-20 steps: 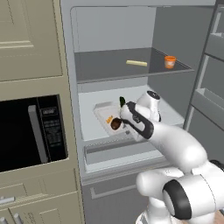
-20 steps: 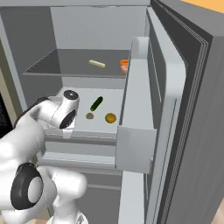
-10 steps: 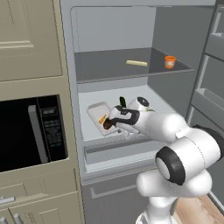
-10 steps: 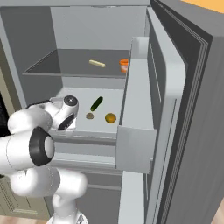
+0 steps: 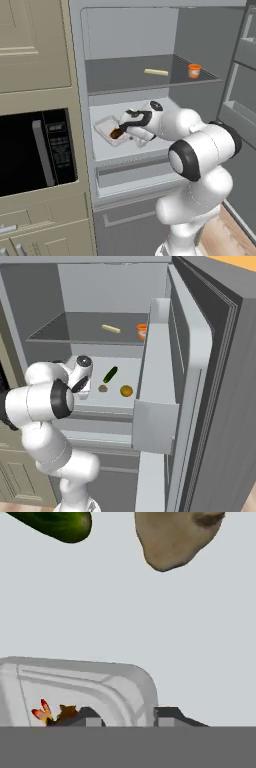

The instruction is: Place the tupperware on the second highest shelf of the fridge. Make space for the tupperware among the existing items by rearranging them on the shelves if needed. Close the fridge door when finished.

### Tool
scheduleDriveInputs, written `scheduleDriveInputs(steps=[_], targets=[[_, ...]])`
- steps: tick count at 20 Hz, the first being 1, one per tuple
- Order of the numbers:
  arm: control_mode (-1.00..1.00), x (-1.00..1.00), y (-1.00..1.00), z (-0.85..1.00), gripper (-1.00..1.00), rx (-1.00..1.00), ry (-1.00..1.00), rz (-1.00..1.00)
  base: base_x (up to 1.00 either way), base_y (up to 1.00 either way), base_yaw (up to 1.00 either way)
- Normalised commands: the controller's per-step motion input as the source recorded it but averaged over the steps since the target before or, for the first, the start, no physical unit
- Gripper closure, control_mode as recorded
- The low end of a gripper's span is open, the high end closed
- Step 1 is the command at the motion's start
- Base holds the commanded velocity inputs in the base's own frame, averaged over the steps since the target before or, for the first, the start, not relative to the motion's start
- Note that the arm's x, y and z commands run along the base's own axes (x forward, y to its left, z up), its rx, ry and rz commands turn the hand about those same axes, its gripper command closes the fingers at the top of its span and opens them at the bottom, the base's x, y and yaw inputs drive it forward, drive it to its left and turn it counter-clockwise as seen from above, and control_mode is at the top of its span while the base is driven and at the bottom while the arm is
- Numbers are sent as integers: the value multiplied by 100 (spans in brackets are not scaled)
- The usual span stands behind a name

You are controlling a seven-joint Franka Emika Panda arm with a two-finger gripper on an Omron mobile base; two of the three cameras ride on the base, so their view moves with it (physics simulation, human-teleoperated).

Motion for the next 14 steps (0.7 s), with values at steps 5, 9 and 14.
scheduleDriveInputs(steps=[5,9,14], targets=[[-100,-30,0,1,-100,-2,-27,-3,0,0,0],[-100,-86,-15,35,-100,0,-12,-1,0,0,0],[-100,-75,-53,72,-100,-2,0,-1,0,0,0]])
